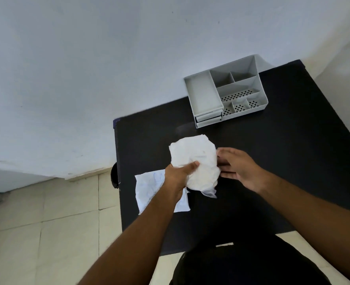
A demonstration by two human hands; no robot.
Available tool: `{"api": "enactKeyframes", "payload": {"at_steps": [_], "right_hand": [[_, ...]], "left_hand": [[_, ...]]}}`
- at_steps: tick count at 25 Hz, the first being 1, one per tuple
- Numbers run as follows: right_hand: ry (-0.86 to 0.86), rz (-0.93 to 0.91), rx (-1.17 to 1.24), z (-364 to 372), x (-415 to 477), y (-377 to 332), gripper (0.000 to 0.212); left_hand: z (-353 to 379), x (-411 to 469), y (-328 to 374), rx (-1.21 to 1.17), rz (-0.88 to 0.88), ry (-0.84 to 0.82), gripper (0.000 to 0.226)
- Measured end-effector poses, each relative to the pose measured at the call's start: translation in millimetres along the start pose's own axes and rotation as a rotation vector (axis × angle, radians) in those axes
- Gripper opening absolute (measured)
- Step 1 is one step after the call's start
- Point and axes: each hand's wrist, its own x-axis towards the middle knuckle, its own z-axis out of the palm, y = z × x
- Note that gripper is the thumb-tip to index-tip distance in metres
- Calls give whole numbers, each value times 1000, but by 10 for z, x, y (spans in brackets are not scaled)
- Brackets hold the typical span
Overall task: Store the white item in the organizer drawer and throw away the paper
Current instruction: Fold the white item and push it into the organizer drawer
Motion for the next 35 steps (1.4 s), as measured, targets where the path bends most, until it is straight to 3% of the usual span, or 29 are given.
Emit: {"api": "enactKeyframes", "payload": {"at_steps": [6, 10, 13, 27, 35], "right_hand": [[1, 68, -2, -117, 631, -648, 13], [14, 116, 90, -15, 967, -837, 12], [22, 142, 120, 71, 1113, -880, 12], [91, 185, 244, 76, 954, -548, 23], [166, 189, 211, 35, 561, -113, 15]], "left_hand": [[115, 205, 122, 40, 60, 273, 44], [104, 319, 248, 25, 73, 333, 45], [69, 370, 257, 12, 53, 347, 55], [3, 435, 265, 34, 9, 313, 56], [-153, 303, 71, 36, -19, 307, 44]]}}
